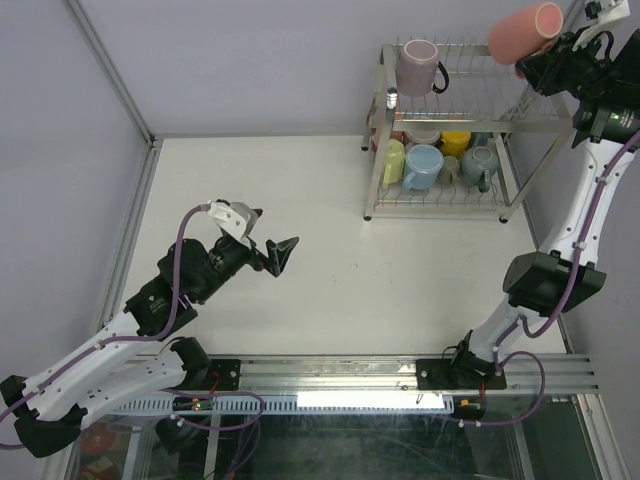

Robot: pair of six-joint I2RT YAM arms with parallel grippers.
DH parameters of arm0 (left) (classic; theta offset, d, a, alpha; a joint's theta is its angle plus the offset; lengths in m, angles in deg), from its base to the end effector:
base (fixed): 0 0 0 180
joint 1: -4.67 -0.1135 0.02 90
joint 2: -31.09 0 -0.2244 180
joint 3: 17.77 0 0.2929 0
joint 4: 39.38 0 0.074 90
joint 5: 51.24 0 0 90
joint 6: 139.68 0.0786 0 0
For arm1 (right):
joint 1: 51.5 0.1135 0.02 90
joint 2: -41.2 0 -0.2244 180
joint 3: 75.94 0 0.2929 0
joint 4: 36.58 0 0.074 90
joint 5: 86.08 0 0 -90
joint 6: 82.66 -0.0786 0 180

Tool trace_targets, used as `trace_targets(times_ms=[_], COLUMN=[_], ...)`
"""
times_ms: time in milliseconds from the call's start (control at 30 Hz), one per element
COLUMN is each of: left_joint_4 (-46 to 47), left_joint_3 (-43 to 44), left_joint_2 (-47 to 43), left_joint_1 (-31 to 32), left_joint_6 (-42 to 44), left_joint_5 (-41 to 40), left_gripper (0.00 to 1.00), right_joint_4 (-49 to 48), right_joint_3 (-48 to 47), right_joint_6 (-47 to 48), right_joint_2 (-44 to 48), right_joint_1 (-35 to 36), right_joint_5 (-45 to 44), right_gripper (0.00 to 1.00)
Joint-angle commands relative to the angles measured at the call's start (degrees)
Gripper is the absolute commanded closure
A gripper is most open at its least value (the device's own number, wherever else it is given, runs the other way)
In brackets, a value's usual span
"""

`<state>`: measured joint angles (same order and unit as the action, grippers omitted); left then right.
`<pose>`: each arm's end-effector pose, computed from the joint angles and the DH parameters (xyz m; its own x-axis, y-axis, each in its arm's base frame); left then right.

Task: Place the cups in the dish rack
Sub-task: Turn the cup upside down in the dish rack.

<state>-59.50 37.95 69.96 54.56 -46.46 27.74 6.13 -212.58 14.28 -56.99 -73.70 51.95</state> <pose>0.1896 -0.2018 0.3306 -0.0014 0.0873 -0.9962 0.6288 0.7747 0.0670 0.3994 -0.0999 0.5083 -0.0159 -0.0808 -0.9966 -0.4389 0.8961 -0.0657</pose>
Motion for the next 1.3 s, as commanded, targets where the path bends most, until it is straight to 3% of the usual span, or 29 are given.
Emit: trace_targets(times_ms=[0,433,1267], left_joint_4=[1.0,1.1,1.1], left_joint_3=[1.5,0.9,0.9], left_joint_2=[-0.6,-0.2,0.1], left_joint_1=[0.0,-0.1,0.0], left_joint_6=[1.1,1.4,1.5], left_joint_5=[-2.1,-3.6,-3.5], left_gripper=[0.01,0.01,0.01], right_joint_4=[-8.6,0.1,5.3], right_joint_3=[-10.4,-15.8,-12.9], right_joint_6=[-5.0,4.7,11.2], right_joint_2=[-3.2,-11.3,-12.0], right_joint_1=[0.0,4.5,7.3], right_joint_5=[-2.9,-1.0,-2.6], right_gripper=[1.0,0.99,0.87])
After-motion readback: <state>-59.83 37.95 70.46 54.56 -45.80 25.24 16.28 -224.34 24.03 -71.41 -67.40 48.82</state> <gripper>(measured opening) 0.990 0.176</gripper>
